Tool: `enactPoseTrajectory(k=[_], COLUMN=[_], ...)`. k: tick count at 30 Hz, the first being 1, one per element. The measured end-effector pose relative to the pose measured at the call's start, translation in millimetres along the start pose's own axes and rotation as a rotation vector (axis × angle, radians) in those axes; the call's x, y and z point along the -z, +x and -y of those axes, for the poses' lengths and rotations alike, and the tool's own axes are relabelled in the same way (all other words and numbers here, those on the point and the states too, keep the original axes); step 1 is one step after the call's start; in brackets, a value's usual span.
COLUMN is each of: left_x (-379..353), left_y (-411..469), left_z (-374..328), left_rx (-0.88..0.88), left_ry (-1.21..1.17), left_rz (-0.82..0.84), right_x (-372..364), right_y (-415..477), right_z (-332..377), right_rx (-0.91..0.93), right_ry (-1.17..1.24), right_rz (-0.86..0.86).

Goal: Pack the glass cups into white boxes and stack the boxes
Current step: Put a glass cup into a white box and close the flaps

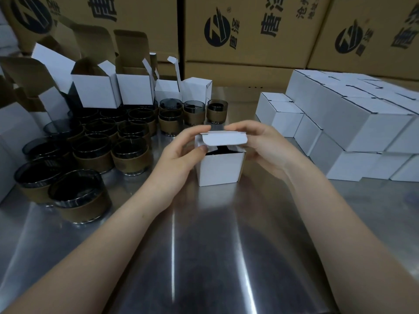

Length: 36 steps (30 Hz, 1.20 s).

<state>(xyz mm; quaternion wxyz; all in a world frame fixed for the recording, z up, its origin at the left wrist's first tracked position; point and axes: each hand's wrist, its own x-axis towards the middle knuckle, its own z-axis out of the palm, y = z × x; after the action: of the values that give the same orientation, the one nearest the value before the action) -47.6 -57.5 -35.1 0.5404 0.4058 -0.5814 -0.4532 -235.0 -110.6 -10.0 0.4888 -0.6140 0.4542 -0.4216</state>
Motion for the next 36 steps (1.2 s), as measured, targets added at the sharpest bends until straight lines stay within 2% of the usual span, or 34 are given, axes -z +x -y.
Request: enactPoseTrajectory(k=[11,15,18,23,28,36], left_x=[-0.4,1.7,3.8,5.1,3.2,2.4], left_y=[0.1,0.7,-0.7,-0.4,-0.2,-1.2], left_z=[2.8,4.4,5.5,12.5,12.9,10.2], left_rx=[0.055,0.048,0.014,-0.058,-0.09,-0.094], left_ry=[-0.012,0.048,0.058,0.207,0.123,0.123], left_rz=[-0.025,-0.027,0.011,0.067,0.025,0.005], right_x=[9.4,15.6,16.3,15.7,14.5,13.2], right_y=[-0.4,-5.2,-8.6,-8.4,-7.5,-8.5], right_z=[3.3,3.2,1.6,1.9,0.3,3.7], right_rx=[-0.115,-0.053,0.004,0.077,0.144,0.184], right_ry=[0.022,0.003,-0.125,-0.208,-0.191,-0.164], right_rz=[0.055,0.246,0.334,0.276,0.198,0.197])
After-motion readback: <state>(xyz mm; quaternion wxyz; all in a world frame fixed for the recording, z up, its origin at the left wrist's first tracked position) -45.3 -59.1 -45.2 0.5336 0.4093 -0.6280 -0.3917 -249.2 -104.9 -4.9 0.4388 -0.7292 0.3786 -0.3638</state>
